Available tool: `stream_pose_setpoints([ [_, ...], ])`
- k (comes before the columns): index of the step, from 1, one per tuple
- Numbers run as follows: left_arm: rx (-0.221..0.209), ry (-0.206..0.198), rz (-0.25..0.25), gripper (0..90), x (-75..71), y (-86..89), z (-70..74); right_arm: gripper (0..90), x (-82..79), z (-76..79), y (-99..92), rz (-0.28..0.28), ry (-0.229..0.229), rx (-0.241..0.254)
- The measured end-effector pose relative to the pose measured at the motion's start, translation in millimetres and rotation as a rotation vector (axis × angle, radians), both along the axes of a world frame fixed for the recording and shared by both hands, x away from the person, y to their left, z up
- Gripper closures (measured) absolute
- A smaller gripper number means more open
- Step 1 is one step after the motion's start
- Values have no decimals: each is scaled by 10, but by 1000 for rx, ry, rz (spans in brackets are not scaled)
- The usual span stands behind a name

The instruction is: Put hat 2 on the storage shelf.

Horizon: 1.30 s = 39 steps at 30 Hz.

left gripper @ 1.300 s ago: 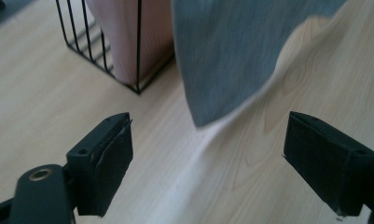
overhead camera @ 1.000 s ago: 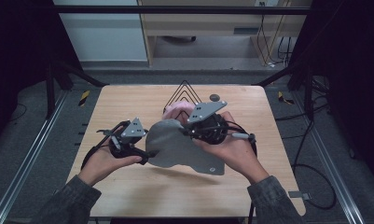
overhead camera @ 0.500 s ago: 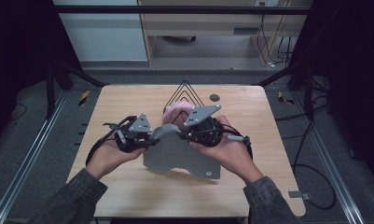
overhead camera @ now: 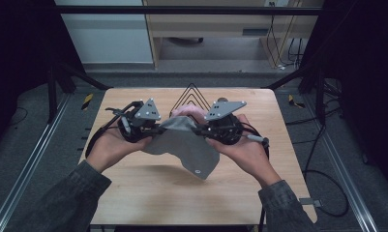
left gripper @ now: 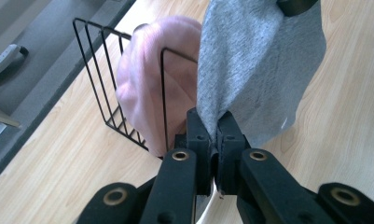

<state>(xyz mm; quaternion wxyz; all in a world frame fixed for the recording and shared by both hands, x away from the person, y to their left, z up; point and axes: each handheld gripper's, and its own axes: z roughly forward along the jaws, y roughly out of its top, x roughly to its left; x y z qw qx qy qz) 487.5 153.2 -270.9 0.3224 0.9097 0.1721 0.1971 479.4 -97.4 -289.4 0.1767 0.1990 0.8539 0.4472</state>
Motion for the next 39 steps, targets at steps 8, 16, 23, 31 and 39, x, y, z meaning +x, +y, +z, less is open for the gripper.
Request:
stream_pose_setpoints([
  [8, 8, -32, -3, 867, 82, -77, 269, 853, 60, 165, -81, -18, -18, 27],
  [16, -11, -66, -8, 866, 160, -168, 593, 853, 157, 512, -202, -56, -61, 57],
  [23, -72, -94, -5, 866, 342, -362, 807, 855, 385, 845, -402, -142, -101, 79],
  [31, -84, -152, 2, 864, 528, -537, 936, 856, 522, 921, -565, -195, -127, 130],
  [39, -110, -178, 16, 864, 630, -581, 1060, 856, 623, 972, -626, -229, -151, 168],
])
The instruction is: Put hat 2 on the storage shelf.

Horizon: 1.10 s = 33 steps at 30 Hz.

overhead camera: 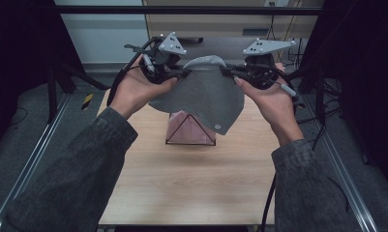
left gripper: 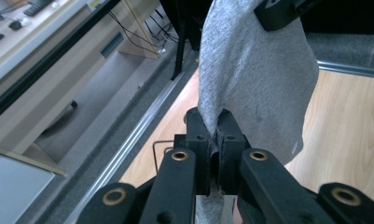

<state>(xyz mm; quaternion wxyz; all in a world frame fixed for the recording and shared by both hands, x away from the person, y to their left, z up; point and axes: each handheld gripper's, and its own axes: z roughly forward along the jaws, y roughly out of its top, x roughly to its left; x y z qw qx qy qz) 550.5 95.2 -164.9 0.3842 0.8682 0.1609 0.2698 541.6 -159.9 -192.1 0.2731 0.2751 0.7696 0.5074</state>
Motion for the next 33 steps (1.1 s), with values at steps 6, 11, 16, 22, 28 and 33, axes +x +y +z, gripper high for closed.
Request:
stream_pose_setpoints([
  [6, 28, -16, -10, 864, 98, -75, -10, 857, 108, -4, -31, -23, 1, 20],
  [11, 0, -19, -2, 863, 256, -99, 2, 857, 241, -48, -54, -45, 10, 46],
  [16, -28, -25, 3, 863, 403, -125, -42, 857, 357, -59, -72, -67, 1, 53],
  [22, -37, -44, 0, 864, 547, -166, -92, 858, 499, -111, -101, -94, 6, 81],
  [28, -49, -50, 3, 864, 624, -183, -120, 858, 597, -133, -128, -109, 0, 105],
  [33, -49, -58, 15, 864, 676, -218, -148, 859, 648, -141, -132, -122, -5, 124],
])
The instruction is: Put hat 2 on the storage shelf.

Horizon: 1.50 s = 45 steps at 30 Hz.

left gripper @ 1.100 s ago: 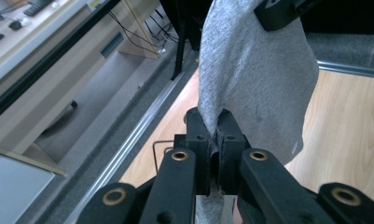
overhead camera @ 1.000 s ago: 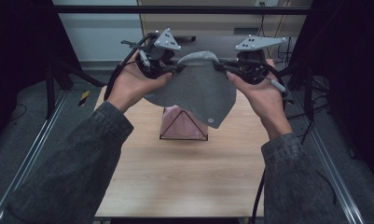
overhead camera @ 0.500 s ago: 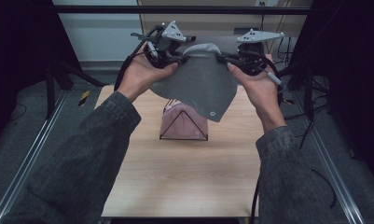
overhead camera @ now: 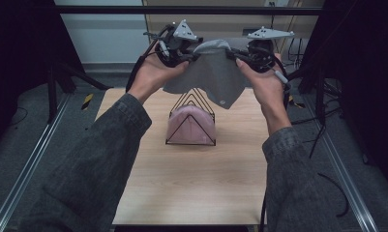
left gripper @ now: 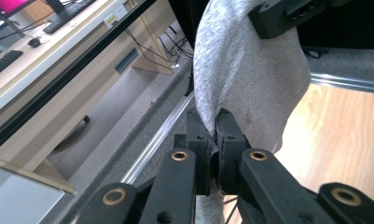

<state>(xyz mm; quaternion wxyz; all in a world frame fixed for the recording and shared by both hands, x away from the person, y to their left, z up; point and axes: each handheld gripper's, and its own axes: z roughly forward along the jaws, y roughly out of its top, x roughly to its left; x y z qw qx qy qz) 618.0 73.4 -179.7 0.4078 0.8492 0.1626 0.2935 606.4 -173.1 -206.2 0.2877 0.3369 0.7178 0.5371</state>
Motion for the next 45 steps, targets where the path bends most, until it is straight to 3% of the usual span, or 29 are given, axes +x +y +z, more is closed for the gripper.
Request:
stream_pose_setpoints([
  [3, -2, 16, 2, 864, 17, -11, -27, 859, 16, -12, -8, -3, 3, 4],
  [29, -2, 28, 6, 863, -53, 86, -96, 858, 1, -78, 76, 13, 24, -36],
  [38, -19, 28, 12, 864, -82, 129, -129, 859, -27, -67, 110, 25, 20, -33],
  [45, -5, 17, 20, 864, -153, 165, -121, 858, -80, -54, 160, 44, 10, -26],
])
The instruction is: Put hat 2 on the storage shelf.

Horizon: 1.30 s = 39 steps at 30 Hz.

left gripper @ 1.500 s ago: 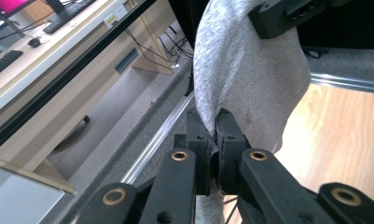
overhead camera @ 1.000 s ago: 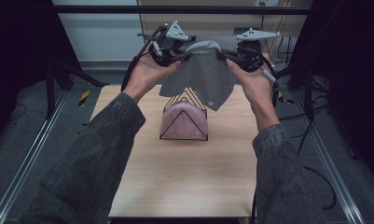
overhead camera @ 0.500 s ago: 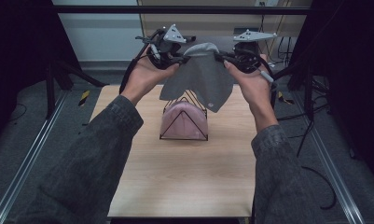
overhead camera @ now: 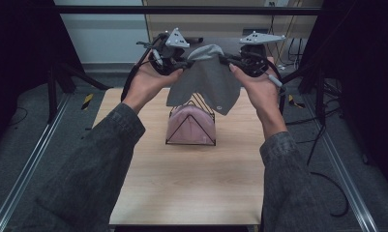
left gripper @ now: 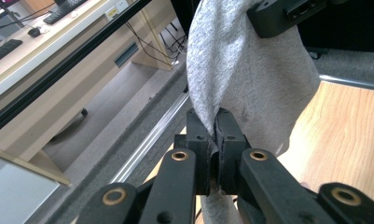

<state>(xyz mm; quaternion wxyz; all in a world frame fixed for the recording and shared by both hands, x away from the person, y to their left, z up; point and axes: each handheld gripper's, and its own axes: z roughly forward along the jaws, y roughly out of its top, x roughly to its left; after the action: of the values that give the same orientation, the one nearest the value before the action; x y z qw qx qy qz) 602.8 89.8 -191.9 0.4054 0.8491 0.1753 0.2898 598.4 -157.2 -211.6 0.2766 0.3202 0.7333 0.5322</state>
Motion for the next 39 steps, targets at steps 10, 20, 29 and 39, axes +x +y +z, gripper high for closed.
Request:
stream_pose_setpoints([
  [10, -5, -19, 7, 864, -134, 77, 74, 859, -65, 52, 48, 8, -16, -3],
  [20, 0, -6, 18, 864, -136, 181, 39, 858, -39, 40, 154, 20, -14, -19],
  [29, 11, 8, 28, 863, -78, 219, -84, 857, 38, -27, 211, 18, -1, -50],
  [39, 3, 33, 45, 863, 57, 281, -293, 857, 143, -141, 299, 21, 31, -87],
])
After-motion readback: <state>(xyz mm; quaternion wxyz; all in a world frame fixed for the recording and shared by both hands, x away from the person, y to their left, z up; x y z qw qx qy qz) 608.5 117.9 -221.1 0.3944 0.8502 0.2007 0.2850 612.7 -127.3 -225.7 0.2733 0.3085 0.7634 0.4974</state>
